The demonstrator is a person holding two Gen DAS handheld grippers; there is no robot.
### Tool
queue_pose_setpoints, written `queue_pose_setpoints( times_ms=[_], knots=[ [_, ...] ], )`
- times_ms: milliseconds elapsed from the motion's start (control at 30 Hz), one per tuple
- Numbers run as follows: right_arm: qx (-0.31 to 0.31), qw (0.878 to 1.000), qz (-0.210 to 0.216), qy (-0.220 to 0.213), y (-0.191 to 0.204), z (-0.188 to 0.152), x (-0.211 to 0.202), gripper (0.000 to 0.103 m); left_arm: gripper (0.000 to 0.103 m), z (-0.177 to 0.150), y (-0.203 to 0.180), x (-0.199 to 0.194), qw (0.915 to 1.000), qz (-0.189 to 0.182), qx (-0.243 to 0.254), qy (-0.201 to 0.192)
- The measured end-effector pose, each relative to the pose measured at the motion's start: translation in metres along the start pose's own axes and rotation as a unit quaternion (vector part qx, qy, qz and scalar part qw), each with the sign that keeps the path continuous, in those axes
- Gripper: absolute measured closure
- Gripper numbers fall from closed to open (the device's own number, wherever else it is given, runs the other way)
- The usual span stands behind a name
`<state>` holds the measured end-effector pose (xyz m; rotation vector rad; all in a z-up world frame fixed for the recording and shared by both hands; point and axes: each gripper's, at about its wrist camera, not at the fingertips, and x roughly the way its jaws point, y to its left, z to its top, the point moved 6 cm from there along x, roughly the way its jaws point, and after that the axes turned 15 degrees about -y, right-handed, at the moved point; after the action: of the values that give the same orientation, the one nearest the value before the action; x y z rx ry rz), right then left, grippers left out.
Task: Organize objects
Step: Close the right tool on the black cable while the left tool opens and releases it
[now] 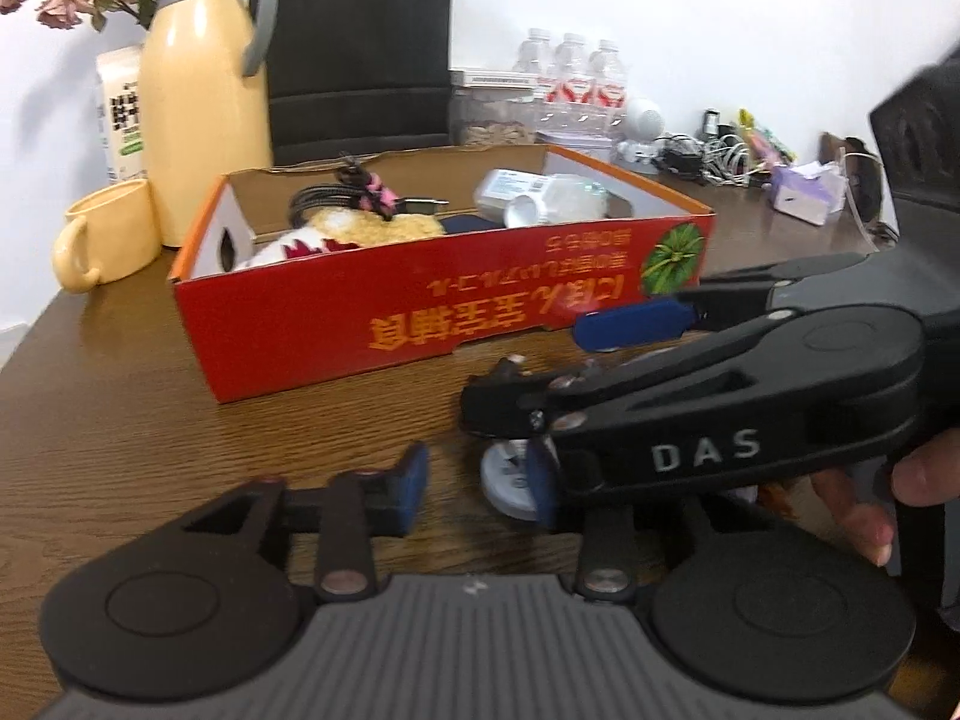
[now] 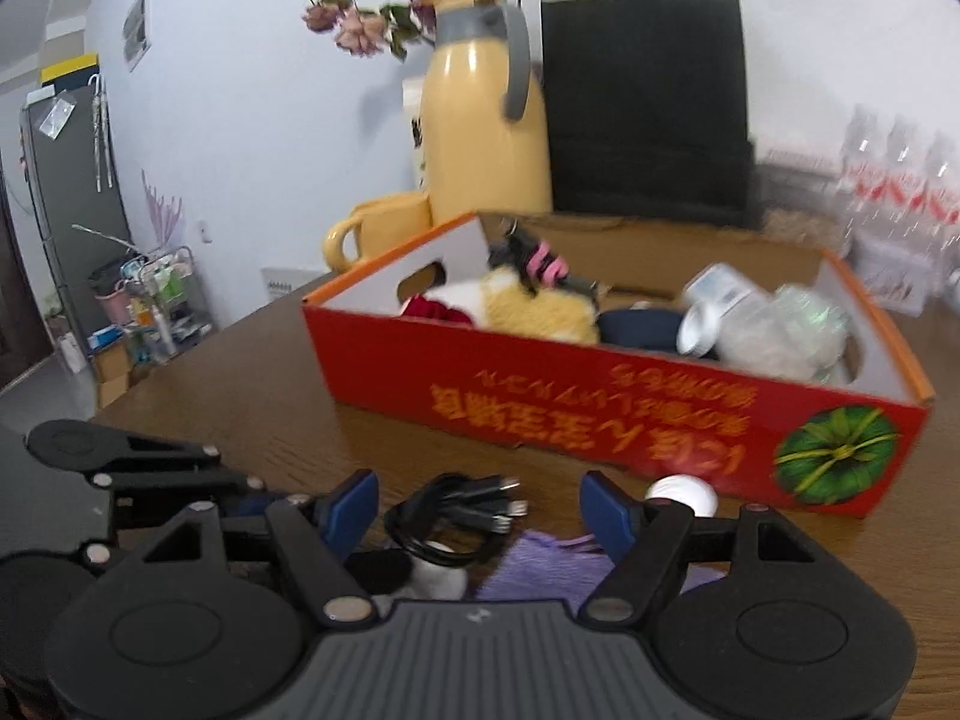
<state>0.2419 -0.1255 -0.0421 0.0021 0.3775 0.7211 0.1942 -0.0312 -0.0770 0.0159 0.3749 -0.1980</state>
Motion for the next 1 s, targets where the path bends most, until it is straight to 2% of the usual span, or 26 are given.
queue_pose_setpoints(
  times_ms=[200,267,300,400,700,1000],
  knots=[
    [0.022,0.999,0.002,0.043,-0.003,-0.008,0.02,0.031,0.06,0.0,0.001,0.0,1.0,-0.002,0.005,0.0],
    [0.014,0.999,0.004,0.044,0.0,-0.008,0.022,0.037,0.06,0.0,0.001,0.0,1.0,-0.003,0.004,0.0],
    [0.013,0.999,0.01,0.044,0.003,-0.008,0.023,0.047,0.06,0.0,0.001,-0.001,1.0,-0.003,0.003,0.0],
    [0.011,0.999,0.018,0.041,0.006,-0.008,0.023,0.051,0.06,-0.001,0.0,-0.001,1.0,-0.006,0.004,0.0],
    [-0.006,1.0,0.004,-0.012,0.008,-0.001,0.009,0.055,0.06,-0.001,-0.001,-0.001,1.0,-0.005,0.004,-0.001],
    [0.02,0.997,-0.033,-0.074,-0.015,0.016,-0.013,0.057,0.06,-0.001,0.001,0.0,0.9999,-0.008,-0.007,-0.003]
  ],
)
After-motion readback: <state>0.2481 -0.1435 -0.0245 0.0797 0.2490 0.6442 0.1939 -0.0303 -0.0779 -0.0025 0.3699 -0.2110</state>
